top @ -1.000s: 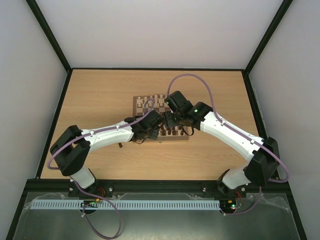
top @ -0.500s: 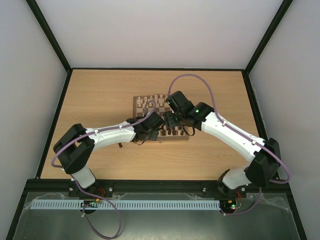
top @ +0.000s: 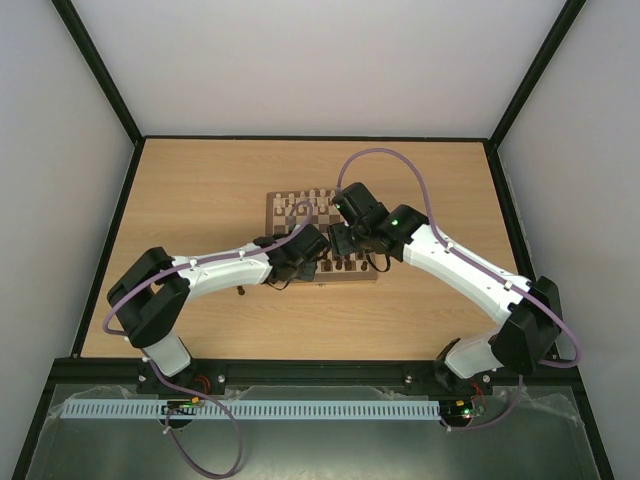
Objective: Set up the chess pieces on the board
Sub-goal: Place the chess piece on the chessboard.
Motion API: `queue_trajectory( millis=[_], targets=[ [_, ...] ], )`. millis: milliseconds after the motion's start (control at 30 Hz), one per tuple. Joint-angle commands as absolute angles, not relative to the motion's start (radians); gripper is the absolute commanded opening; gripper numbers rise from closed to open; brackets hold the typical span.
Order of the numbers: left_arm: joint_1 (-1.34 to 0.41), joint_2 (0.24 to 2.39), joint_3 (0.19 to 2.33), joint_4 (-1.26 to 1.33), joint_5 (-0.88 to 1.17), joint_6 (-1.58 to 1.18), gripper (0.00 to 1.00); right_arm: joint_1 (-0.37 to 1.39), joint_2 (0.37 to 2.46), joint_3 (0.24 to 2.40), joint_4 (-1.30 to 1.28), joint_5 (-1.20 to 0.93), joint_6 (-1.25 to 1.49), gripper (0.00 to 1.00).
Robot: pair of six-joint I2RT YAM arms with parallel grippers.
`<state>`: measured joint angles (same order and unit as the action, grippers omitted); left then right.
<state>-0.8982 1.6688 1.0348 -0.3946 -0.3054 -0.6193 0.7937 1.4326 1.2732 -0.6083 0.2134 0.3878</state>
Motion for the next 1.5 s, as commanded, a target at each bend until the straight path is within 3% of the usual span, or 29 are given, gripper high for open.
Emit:
queue_trajectory(
  millis=[0, 567, 700, 1467],
  targets=[
    [-0.913, 1.69, 1.042, -0.38, -0.325, -0.628, 0.11, 0.806, 1.413, 1.264, -0.612, 0.18, 0.381, 0.68],
    [-0.926, 1.678, 1.074, -0.402, -0.334, -0.63, 0.1, 0.806, 1.405, 1.255, -0.608, 0.178, 0.38, 0.68],
    [-0.929, 1.665, 1.074, -0.407, -0.337, -0.634, 0.05, 0.805, 1.402, 1.252, -0.608, 0.178, 0.379, 0.68],
    [-0.933, 1.685, 1.109, -0.405, -0.359, -0.631, 0.06, 0.804, 1.388, 1.243, -0.607, 0.18, 0.376, 0.68]
  ],
)
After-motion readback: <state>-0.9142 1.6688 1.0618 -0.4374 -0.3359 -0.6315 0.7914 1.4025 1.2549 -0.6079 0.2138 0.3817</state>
